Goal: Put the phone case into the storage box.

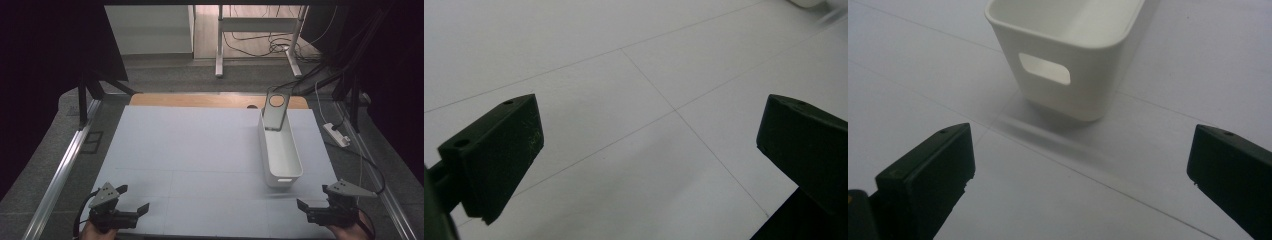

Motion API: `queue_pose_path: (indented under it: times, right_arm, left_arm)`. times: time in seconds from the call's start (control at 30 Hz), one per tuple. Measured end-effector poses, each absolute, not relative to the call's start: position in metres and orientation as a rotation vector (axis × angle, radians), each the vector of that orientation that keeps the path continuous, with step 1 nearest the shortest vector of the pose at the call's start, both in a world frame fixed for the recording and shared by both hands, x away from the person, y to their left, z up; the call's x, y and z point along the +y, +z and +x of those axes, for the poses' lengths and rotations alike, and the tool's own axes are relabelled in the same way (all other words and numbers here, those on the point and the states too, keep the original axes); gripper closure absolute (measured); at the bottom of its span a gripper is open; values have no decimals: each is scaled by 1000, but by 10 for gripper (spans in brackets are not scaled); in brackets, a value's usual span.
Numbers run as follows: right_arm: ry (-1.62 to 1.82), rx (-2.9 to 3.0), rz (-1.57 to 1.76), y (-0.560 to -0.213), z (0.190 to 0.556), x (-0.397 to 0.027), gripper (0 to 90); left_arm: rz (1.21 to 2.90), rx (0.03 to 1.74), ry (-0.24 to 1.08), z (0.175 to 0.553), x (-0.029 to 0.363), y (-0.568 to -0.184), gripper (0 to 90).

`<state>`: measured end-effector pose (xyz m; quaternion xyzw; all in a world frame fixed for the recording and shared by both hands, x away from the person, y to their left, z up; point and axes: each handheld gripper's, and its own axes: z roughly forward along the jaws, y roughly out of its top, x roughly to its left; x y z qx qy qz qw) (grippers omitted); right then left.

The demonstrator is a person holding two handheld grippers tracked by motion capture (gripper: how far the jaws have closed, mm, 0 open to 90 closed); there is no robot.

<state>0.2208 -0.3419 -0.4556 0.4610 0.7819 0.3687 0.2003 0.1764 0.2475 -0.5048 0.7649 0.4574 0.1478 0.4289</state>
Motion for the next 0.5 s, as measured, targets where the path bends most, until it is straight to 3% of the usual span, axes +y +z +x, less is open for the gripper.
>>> queue_pose_path:
  times: [0.5]
  right_arm:
    - [929, 2212, 1316, -468, 219, -344, 0]
  left_arm:
    - [1913, 1142, 368, 177, 247, -505, 0]
